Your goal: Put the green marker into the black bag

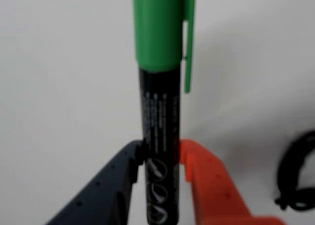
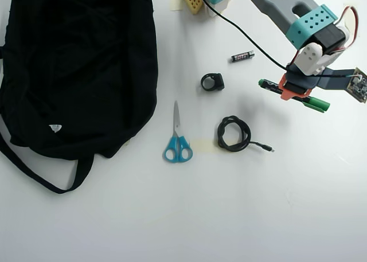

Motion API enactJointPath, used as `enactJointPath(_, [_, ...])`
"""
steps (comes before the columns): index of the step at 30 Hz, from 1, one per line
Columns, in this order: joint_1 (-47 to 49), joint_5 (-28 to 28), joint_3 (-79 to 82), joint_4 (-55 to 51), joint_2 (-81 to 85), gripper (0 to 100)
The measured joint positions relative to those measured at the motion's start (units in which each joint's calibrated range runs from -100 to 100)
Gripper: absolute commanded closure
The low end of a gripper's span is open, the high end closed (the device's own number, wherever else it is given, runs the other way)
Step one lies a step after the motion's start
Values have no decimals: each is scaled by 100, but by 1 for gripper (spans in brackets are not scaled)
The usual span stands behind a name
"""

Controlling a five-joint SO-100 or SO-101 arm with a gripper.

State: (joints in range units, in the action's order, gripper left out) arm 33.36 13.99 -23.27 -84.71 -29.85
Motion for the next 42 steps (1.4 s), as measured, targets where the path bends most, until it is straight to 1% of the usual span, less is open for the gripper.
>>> enactJointPath(4, [-140, -366, -283, -9, 0, 98])
enactJointPath(8, [-441, -615, -731, -9, 0, 98])
enactJointPath(15, [-742, -679, -1258, -17, -8, 98])
enactJointPath(20, [-955, -733, -1297, -60, 216, 98])
enactJointPath(23, [-1058, -913, -1313, -292, 365, 98])
enactJointPath(27, [-1043, -943, -1313, -713, 573, 98])
enactJointPath(30, [-1058, -957, -1297, -807, 805, 98])
enactJointPath(33, [-1146, -957, -920, -704, 1146, 98])
enactJointPath(36, [-1146, -957, -165, -283, 1594, 98])
enactJointPath(42, [-1109, -957, 2013, 1091, 2790, 98])
